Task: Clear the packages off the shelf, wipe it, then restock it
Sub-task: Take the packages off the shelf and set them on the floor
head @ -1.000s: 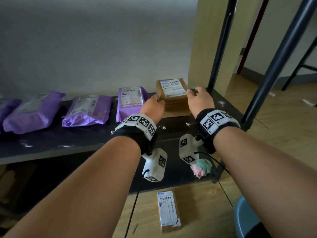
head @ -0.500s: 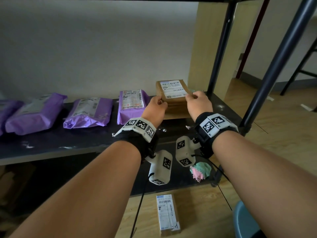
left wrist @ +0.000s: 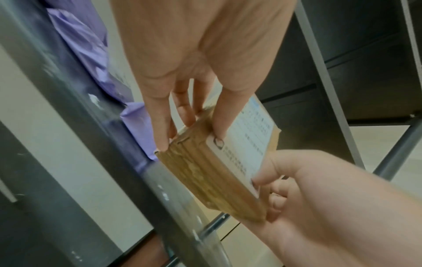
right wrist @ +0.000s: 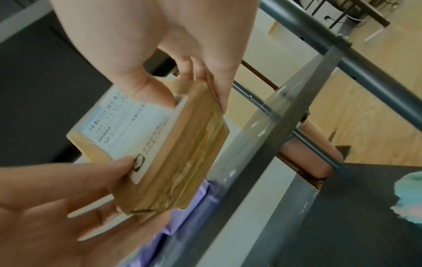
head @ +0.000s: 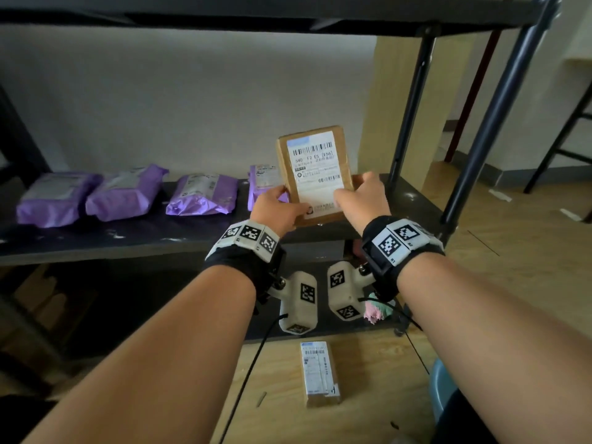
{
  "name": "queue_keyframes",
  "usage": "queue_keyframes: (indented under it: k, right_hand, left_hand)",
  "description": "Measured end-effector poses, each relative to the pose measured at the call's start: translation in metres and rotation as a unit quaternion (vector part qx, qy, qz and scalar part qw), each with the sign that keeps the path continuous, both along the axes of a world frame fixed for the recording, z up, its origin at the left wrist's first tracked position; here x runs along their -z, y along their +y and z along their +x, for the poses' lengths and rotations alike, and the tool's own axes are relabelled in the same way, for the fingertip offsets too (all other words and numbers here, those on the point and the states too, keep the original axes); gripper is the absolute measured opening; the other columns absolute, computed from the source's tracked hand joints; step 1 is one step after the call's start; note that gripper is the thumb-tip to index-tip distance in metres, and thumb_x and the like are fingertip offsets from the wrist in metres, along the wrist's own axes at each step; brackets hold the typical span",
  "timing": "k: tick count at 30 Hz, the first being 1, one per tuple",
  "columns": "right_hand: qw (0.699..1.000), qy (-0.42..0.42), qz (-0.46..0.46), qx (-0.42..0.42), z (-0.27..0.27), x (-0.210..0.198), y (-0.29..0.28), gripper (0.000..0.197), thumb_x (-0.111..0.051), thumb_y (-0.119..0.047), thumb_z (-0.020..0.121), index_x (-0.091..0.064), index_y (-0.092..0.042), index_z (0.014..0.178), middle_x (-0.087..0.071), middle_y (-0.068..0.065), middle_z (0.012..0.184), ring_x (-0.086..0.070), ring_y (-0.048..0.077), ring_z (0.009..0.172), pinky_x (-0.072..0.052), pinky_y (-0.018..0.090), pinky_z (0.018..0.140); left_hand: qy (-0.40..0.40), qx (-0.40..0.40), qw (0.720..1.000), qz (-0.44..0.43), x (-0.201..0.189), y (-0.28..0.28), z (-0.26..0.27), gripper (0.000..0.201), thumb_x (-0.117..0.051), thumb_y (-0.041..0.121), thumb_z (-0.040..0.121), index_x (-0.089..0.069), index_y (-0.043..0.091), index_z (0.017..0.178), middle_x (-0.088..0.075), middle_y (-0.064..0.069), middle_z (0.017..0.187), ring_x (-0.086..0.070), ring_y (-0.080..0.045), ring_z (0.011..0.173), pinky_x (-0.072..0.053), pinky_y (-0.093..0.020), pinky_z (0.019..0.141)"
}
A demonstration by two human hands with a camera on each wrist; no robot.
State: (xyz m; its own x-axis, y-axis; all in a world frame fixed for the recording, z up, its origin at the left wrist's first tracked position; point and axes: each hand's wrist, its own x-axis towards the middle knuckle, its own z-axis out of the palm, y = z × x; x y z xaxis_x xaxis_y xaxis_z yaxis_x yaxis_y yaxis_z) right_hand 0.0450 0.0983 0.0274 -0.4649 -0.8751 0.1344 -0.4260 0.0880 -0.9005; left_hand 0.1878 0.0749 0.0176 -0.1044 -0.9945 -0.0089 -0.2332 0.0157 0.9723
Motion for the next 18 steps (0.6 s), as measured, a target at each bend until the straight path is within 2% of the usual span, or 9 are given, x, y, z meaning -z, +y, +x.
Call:
queue_keyframes:
  k: [1, 4, 8, 12, 15, 18]
  right_hand:
    - [0.999, 0.016, 0.027, -0.019, 0.005, 0.006, 0.009, 0.061, -0.059, -0.013, 0.078, -0.039, -0.008, 0.136, -0.041, 0.008, 0.139, -0.053, 0.019, 0.103, -0.048, 0.028, 0.077]
    - [0.994, 0.055, 0.075, -0.06, 0.019, 0.025, 0.031, 0.058, -0.057, -0.009, 0.079, -0.038, -0.01, 0.134, -0.034, 0.008, 0.14, -0.045, 0.018, 0.094, -0.039, 0.023, 0.064]
    - [0.99, 0.042, 0.111, -0.07, 0.04, 0.055, 0.051, 0.06, -0.058, -0.011, 0.079, -0.035, -0.008, 0.134, -0.037, 0.01, 0.137, -0.05, 0.024, 0.103, -0.044, 0.03, 0.071]
    - [0.986, 0.015, 0.149, -0.074, 0.053, 0.092, 0.059, 0.068, -0.063, -0.023, 0.081, -0.031, -0.009, 0.139, -0.043, 0.012, 0.138, -0.056, 0.028, 0.114, -0.049, 0.036, 0.083]
    - [0.98, 0.007, 0.184, -0.078, 0.059, 0.118, 0.06, 0.069, -0.065, -0.026, 0.08, -0.029, -0.009, 0.137, -0.048, 0.013, 0.133, -0.057, 0.029, 0.113, -0.048, 0.037, 0.083]
    - [0.971, 0.013, 0.222, -0.082, 0.065, 0.147, 0.058, 0.067, -0.063, -0.023, 0.079, -0.03, -0.009, 0.136, -0.048, 0.014, 0.131, -0.056, 0.029, 0.111, -0.046, 0.036, 0.08]
  left_hand:
    - [-0.006, 0.004, 1.0, 0.006, 0.006, 0.008, 0.008, 0.049, -0.07, 0.01, 0.083, -0.055, 0.014, 0.129, -0.07, -0.008, 0.109, -0.07, -0.026, 0.095, -0.057, -0.044, 0.086]
    - [0.02, 0.013, 0.999, 0.044, 0.032, 0.03, 0.031, 0.046, -0.072, 0.001, 0.08, -0.06, 0.01, 0.124, -0.07, -0.009, 0.11, -0.069, -0.029, 0.099, -0.056, -0.046, 0.089]
    - [0.014, 0.017, 0.996, 0.085, 0.067, 0.052, 0.055, 0.054, -0.074, -0.002, 0.076, -0.059, 0.007, 0.128, -0.071, -0.012, 0.108, -0.07, -0.028, 0.096, -0.056, -0.044, 0.089]
    - [-0.026, 0.012, 0.994, 0.107, 0.095, 0.058, 0.073, 0.048, -0.075, -0.001, 0.074, -0.064, 0.006, 0.12, -0.072, -0.009, 0.106, -0.07, -0.024, 0.096, -0.057, -0.04, 0.088]
    - [-0.055, 0.027, 0.988, 0.143, 0.116, 0.059, 0.083, 0.049, -0.074, 0.001, 0.077, -0.061, 0.006, 0.124, -0.071, -0.008, 0.109, -0.069, -0.022, 0.098, -0.057, -0.035, 0.087]
    - [-0.101, 0.048, 0.978, 0.176, 0.14, 0.059, 0.089, 0.039, -0.071, 0.004, 0.081, -0.064, 0.009, 0.119, -0.071, -0.006, 0.11, -0.069, -0.02, 0.098, -0.057, -0.029, 0.082]
